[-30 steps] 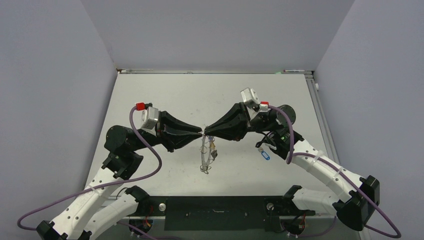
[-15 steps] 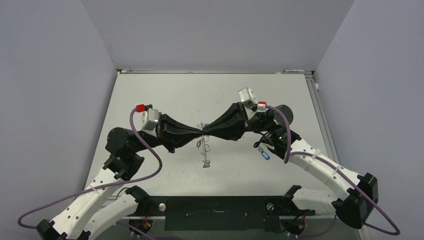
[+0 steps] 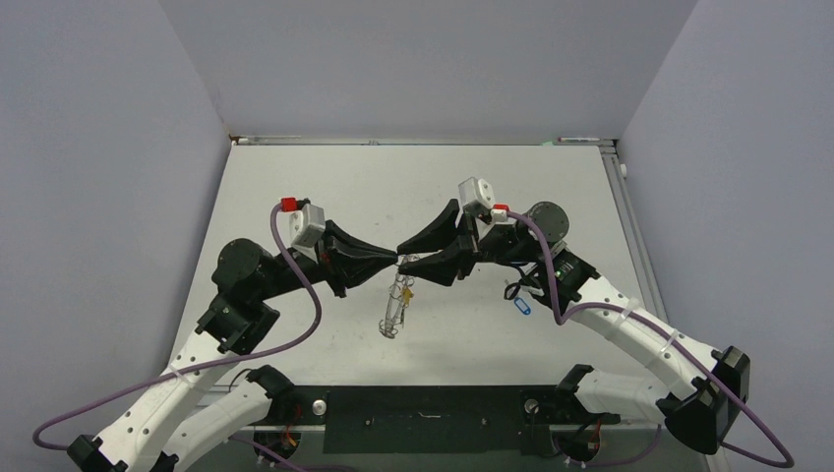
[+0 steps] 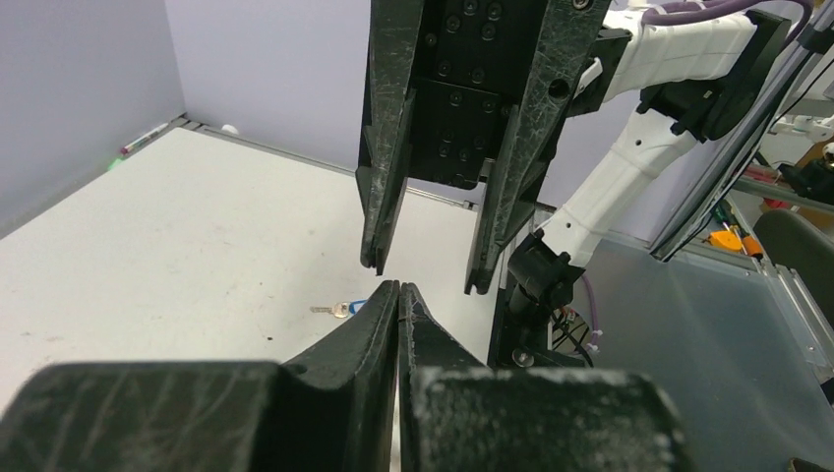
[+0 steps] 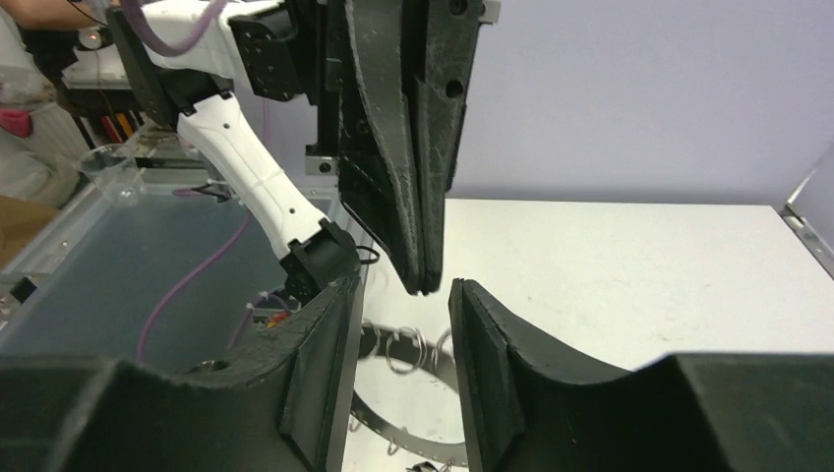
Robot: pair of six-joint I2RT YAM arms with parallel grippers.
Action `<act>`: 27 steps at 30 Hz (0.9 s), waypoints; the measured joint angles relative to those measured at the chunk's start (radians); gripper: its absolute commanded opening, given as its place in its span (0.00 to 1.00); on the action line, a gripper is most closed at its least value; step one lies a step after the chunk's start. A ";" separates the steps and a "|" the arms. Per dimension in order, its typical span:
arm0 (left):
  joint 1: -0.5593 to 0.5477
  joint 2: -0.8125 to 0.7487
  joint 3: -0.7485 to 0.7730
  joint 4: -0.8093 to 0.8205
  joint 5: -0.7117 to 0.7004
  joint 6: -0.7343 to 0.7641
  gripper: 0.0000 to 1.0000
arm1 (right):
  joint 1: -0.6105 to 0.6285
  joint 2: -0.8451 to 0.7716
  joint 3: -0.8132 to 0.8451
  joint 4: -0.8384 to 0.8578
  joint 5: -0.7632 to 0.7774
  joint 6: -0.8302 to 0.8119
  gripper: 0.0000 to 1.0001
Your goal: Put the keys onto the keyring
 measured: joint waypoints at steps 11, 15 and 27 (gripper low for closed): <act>0.000 -0.030 0.031 -0.156 -0.098 0.081 0.00 | -0.001 -0.021 0.040 -0.251 0.175 -0.162 0.39; 0.000 -0.027 0.026 -0.240 -0.266 0.094 0.32 | -0.001 -0.018 0.016 -0.272 0.339 -0.145 0.39; 0.111 0.007 -0.019 -0.533 -0.797 0.100 0.72 | 0.089 0.257 -0.084 -0.294 0.595 0.001 0.44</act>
